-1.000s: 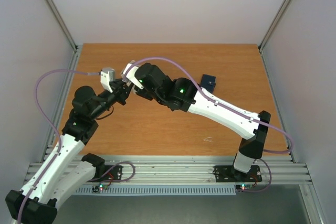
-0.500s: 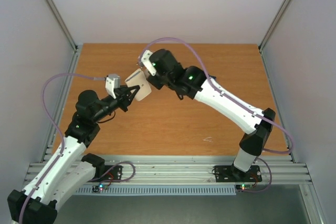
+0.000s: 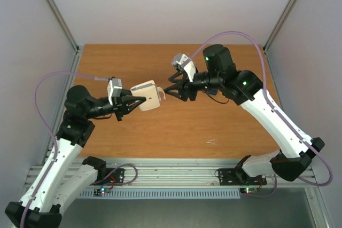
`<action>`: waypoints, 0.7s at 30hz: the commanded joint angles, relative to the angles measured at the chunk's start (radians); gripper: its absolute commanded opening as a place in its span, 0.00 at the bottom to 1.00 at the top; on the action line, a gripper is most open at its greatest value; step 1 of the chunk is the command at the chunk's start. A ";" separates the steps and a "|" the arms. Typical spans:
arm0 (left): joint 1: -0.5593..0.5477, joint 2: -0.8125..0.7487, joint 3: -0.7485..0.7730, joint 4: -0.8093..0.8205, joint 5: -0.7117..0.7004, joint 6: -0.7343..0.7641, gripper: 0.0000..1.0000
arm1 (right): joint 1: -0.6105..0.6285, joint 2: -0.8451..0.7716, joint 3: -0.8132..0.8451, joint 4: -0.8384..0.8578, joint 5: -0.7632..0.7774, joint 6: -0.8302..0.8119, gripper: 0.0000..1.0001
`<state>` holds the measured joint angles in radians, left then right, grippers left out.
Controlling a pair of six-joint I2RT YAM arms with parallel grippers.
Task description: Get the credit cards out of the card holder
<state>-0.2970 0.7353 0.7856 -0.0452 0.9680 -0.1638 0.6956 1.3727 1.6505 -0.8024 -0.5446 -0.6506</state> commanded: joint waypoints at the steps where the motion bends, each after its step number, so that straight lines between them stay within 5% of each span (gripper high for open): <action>1: -0.005 0.020 0.060 0.056 0.095 -0.112 0.00 | -0.014 -0.059 -0.052 -0.004 -0.223 -0.008 0.58; 6: -0.007 0.057 0.090 0.065 0.084 -0.140 0.00 | -0.038 -0.119 -0.132 -0.004 -0.250 -0.035 0.64; 14: -0.044 0.078 0.116 0.050 0.171 -0.085 0.00 | -0.039 -0.108 -0.232 0.241 -0.267 0.086 0.60; 21: -0.079 0.089 0.111 0.091 0.151 -0.106 0.00 | -0.038 -0.087 -0.193 0.177 -0.285 0.083 0.56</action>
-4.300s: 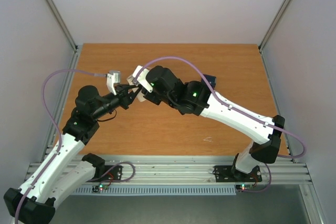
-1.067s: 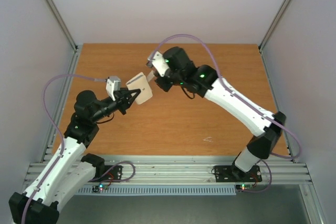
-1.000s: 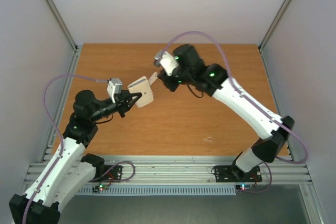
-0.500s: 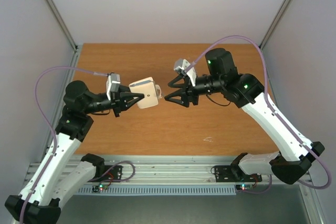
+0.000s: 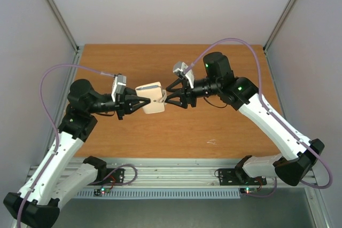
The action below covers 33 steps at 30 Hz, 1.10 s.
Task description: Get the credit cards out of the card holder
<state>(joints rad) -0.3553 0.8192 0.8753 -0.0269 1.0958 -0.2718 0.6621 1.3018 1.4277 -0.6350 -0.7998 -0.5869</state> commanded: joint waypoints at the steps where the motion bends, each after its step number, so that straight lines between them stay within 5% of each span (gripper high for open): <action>1: -0.027 0.003 0.014 0.081 0.018 -0.001 0.00 | -0.005 -0.025 0.028 -0.004 -0.027 0.019 0.55; 9: -0.077 -0.007 -0.029 0.131 -0.014 -0.009 0.00 | 0.012 -0.035 -0.020 -0.024 -0.037 0.057 0.56; 17: -0.085 -0.006 -0.047 0.200 -0.063 -0.077 0.00 | 0.065 0.025 0.057 -0.183 -0.260 -0.016 0.66; 21: -0.085 -0.006 -0.062 0.214 -0.076 -0.148 0.00 | 0.078 0.001 0.027 -0.114 -0.284 0.021 0.64; 23: -0.085 -0.006 -0.067 0.210 -0.077 -0.146 0.00 | 0.087 -0.001 0.016 -0.038 -0.297 0.073 0.56; 26: -0.086 -0.001 -0.066 0.196 -0.076 -0.143 0.00 | 0.116 0.000 0.002 0.072 -0.251 0.137 0.24; 29: -0.088 -0.003 -0.066 0.176 -0.095 -0.137 0.00 | 0.120 -0.012 -0.014 0.129 -0.184 0.169 0.03; 30: -0.088 -0.006 -0.067 0.167 -0.115 -0.136 0.04 | 0.120 -0.020 -0.018 0.135 -0.142 0.179 0.01; 33: -0.088 -0.027 -0.075 0.106 -0.339 -0.144 0.74 | 0.120 -0.048 -0.026 0.131 0.072 0.232 0.01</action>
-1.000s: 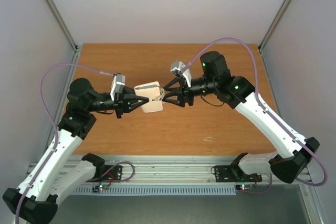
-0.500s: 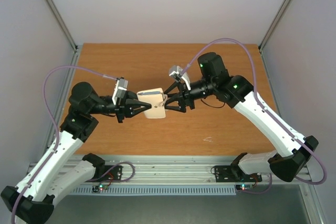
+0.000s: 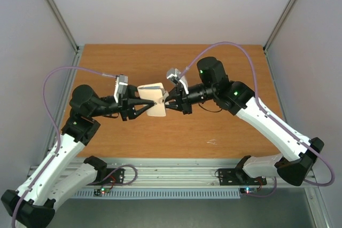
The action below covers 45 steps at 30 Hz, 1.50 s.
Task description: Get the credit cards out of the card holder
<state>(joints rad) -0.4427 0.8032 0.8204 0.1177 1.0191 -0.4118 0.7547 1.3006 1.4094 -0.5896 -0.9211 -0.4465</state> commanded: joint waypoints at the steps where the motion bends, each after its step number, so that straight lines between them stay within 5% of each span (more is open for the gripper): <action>1: 0.001 -0.019 -0.026 -0.064 -0.417 -0.007 0.93 | 0.027 -0.054 -0.003 0.064 0.283 0.113 0.01; 4: 0.005 -0.026 -0.040 -0.113 -0.583 0.019 0.99 | 0.031 -0.052 0.043 -0.035 0.571 0.211 0.01; 12: 0.004 -0.027 -0.057 -0.113 -0.493 0.064 1.00 | 0.257 0.044 0.198 -0.246 1.291 0.328 0.01; 26: 0.002 -0.042 -0.070 -0.113 -0.505 0.096 0.99 | 0.305 0.188 0.322 -0.214 1.197 0.349 0.01; 42: 0.002 -0.046 -0.075 -0.235 -0.859 0.207 0.99 | 0.324 0.204 0.369 -0.209 1.158 0.337 0.01; 45: 0.018 -0.062 -0.080 -0.231 -0.827 0.186 0.99 | 0.293 0.164 0.327 -0.178 1.074 0.319 0.01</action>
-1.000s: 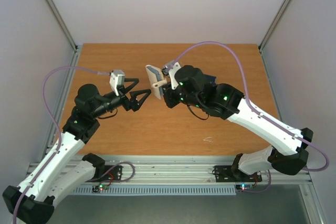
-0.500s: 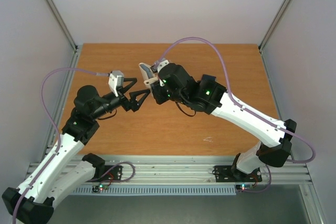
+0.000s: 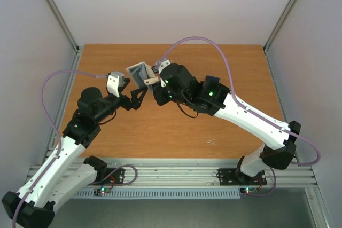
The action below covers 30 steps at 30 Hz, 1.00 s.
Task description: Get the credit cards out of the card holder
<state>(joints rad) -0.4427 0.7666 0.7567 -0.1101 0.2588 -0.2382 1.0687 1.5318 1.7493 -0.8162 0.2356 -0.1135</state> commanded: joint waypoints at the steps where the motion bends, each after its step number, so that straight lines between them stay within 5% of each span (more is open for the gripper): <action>1: 0.024 -0.032 -0.021 0.014 -0.029 0.005 0.99 | -0.040 -0.081 -0.032 0.065 -0.153 -0.018 0.01; 7: 0.055 -0.064 -0.037 0.156 0.256 -0.109 0.83 | -0.165 -0.187 -0.180 0.214 -0.512 -0.041 0.01; 10: 0.068 -0.079 -0.030 0.165 0.326 -0.153 0.82 | -0.236 -0.229 -0.209 0.238 -0.661 -0.089 0.01; 13: 0.079 -0.086 -0.017 0.176 0.399 -0.153 0.85 | -0.293 -0.261 -0.235 0.251 -0.742 -0.090 0.01; 16: 0.077 -0.066 -0.022 0.221 0.423 -0.178 0.72 | -0.317 -0.243 -0.261 0.300 -0.803 -0.017 0.01; 18: 0.071 -0.041 -0.031 0.227 0.388 -0.210 0.63 | -0.317 -0.211 -0.276 0.319 -0.819 0.033 0.01; 23: 0.068 -0.038 -0.066 0.144 0.289 -0.183 0.64 | -0.330 -0.216 -0.367 0.377 -0.756 0.064 0.01; 30: 0.068 -0.059 -0.081 0.133 0.326 -0.205 0.66 | -0.343 -0.225 -0.364 0.287 -0.719 0.030 0.01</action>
<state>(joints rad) -0.3725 0.7292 0.6807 0.0021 0.5758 -0.4232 0.7383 1.3281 1.3678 -0.5243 -0.4961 -0.0818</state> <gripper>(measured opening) 0.650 0.034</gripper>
